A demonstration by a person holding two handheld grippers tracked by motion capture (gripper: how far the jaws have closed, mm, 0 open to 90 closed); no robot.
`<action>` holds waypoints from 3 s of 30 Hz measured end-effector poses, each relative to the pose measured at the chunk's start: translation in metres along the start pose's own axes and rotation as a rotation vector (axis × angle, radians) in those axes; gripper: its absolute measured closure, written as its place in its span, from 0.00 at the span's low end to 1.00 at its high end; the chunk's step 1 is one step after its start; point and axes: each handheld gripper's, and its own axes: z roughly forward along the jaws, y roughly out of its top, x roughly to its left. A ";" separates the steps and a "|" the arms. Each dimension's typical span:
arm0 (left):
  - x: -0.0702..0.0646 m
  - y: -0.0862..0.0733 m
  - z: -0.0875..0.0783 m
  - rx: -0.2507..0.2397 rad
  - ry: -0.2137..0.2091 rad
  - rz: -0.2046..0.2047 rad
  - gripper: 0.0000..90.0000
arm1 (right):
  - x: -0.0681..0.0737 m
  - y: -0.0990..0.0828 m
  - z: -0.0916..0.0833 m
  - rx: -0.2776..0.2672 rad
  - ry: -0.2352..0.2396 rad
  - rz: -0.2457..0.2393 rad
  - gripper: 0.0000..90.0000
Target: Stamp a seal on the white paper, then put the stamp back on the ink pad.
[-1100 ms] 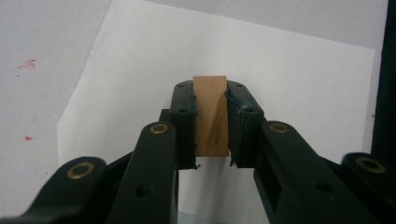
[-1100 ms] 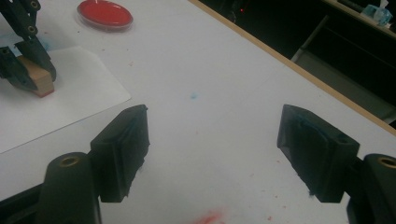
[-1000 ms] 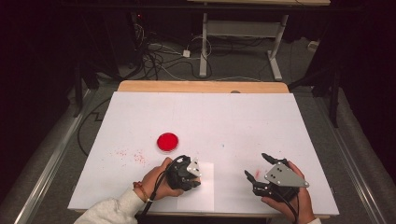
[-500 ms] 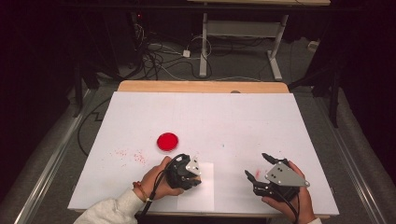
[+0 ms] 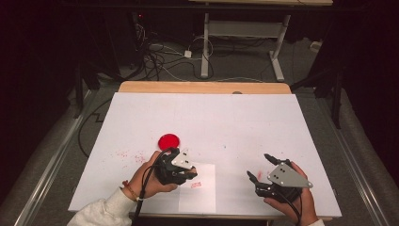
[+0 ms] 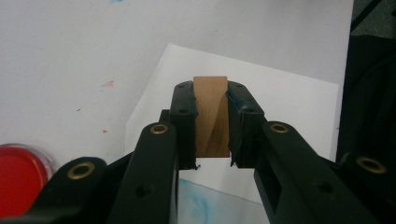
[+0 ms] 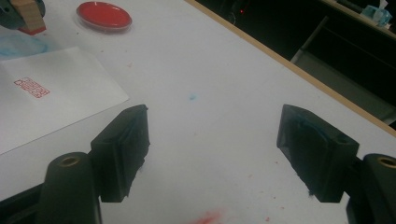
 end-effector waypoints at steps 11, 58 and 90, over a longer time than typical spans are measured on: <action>0.008 -0.005 -0.004 -0.002 0.026 -0.022 0.82 | -0.004 0.000 0.004 0.002 0.001 0.008 0.28; 0.087 -0.036 -0.022 0.000 0.155 -0.236 0.81 | 0.002 -0.004 0.002 0.023 0.010 -0.010 0.29; 0.120 -0.040 0.016 0.096 0.154 -0.302 0.80 | 0.004 -0.006 0.004 0.043 0.021 -0.019 0.29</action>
